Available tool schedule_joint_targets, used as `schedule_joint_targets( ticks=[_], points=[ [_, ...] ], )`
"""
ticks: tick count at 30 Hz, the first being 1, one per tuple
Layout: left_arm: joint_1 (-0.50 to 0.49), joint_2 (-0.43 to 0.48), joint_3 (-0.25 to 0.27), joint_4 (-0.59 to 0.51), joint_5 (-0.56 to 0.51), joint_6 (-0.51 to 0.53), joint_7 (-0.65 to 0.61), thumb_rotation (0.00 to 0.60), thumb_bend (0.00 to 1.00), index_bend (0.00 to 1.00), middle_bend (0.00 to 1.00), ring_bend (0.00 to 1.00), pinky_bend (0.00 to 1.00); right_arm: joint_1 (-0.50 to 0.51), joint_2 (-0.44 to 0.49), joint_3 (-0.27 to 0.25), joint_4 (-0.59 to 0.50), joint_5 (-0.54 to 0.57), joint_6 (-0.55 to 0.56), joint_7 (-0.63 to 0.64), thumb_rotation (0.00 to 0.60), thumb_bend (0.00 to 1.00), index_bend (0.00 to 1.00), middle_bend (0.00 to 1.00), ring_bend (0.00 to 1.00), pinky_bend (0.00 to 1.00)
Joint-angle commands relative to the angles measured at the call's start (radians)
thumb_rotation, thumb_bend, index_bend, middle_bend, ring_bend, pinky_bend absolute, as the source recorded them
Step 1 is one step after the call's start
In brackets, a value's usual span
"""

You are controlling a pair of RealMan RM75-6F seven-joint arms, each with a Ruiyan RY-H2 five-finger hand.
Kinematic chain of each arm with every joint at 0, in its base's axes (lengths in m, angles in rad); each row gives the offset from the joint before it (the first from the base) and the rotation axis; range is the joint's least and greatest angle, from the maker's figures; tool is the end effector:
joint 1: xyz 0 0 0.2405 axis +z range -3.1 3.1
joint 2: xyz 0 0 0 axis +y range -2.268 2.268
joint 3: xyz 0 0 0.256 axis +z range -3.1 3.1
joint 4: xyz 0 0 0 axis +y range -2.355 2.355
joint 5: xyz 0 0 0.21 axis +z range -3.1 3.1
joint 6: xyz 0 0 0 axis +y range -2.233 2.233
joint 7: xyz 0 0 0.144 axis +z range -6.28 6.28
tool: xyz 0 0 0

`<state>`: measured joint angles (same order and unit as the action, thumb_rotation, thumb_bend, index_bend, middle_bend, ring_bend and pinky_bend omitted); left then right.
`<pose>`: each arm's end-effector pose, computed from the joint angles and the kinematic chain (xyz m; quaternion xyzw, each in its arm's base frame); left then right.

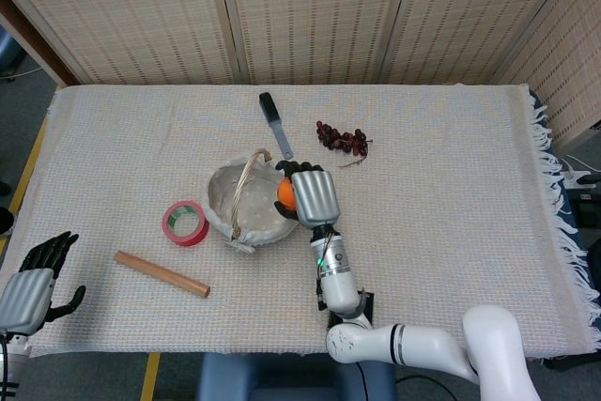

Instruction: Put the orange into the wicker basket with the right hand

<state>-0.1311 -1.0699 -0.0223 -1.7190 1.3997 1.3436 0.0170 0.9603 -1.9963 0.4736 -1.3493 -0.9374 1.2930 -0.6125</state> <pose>-0.3076 0.1854 0.1469 -0.5991 -0.4568 -0.3467 0.5588 -0.0030 -0.3569 -0.0571 0.6066 -0.3947 0.5060 0.4693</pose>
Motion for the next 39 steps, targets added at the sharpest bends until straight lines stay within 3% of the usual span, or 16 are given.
schedule_joint_targets(
  ticks=[1, 11, 17, 19, 21, 23, 25, 31, 39],
  points=[
    [0.0, 0.0, -0.001, 0.0, -0.001, 0.001, 0.0, 0.6, 0.38, 0.0, 0.0, 0.0, 0.07, 0.006, -0.013, -0.002, 0.02, -0.012, -0.002, 0.012, 0.6, 0.25, 0.36, 0.62, 0.64, 0.74],
    [0.0, 0.003, 0.0, -0.001, -0.001, -0.003, -0.012, 0.6, 0.38, 0.0, 0.0, 0.0, 0.07, 0.033, -0.085, -0.026, 0.158, -0.113, 0.001, 0.11, 0.6, 0.25, 0.4, 0.62, 0.61, 0.73],
    [0.0, 0.004, -0.002, -0.002, 0.002, 0.001, -0.022, 0.6, 0.38, 0.0, 0.0, 0.0, 0.07, 0.031, -0.109, -0.048, 0.205, -0.148, -0.006, 0.131, 0.6, 0.25, 0.42, 0.61, 0.56, 0.64],
    [0.0, 0.004, -0.001, 0.0, 0.003, 0.0, -0.021, 0.6, 0.38, 0.0, 0.0, 0.0, 0.07, 0.025, -0.109, -0.061, 0.206, -0.156, -0.014, 0.128, 0.6, 0.25, 0.43, 0.56, 0.5, 0.59],
    [0.0, 0.004, -0.001, 0.0, 0.003, 0.0, -0.022, 0.6, 0.38, 0.0, 0.0, 0.0, 0.07, 0.019, -0.106, -0.066, 0.203, -0.158, -0.017, 0.117, 0.6, 0.25, 0.34, 0.46, 0.4, 0.52],
    [0.001, 0.004, 0.0, 0.001, 0.004, 0.001, -0.02, 0.6, 0.38, 0.0, 0.0, 0.0, 0.07, 0.014, -0.103, -0.066, 0.196, -0.157, -0.018, 0.104, 0.6, 0.24, 0.12, 0.33, 0.27, 0.45],
    [0.001, 0.003, 0.0, 0.001, 0.004, 0.002, -0.02, 0.6, 0.38, 0.0, 0.0, 0.0, 0.07, 0.009, -0.101, -0.064, 0.192, -0.156, -0.017, 0.091, 0.6, 0.23, 0.02, 0.25, 0.2, 0.41],
    [0.001, 0.003, 0.0, 0.0, 0.003, 0.002, -0.017, 0.6, 0.38, 0.0, 0.0, 0.0, 0.07, 0.001, -0.095, -0.048, 0.176, -0.157, -0.013, 0.077, 0.6, 0.2, 0.0, 0.09, 0.04, 0.25],
    [0.001, 0.004, 0.0, 0.001, 0.004, 0.001, -0.018, 0.6, 0.38, 0.0, 0.0, 0.0, 0.07, -0.018, -0.073, -0.038, 0.132, -0.147, -0.016, 0.06, 0.6, 0.19, 0.0, 0.07, 0.02, 0.23]
  ],
)
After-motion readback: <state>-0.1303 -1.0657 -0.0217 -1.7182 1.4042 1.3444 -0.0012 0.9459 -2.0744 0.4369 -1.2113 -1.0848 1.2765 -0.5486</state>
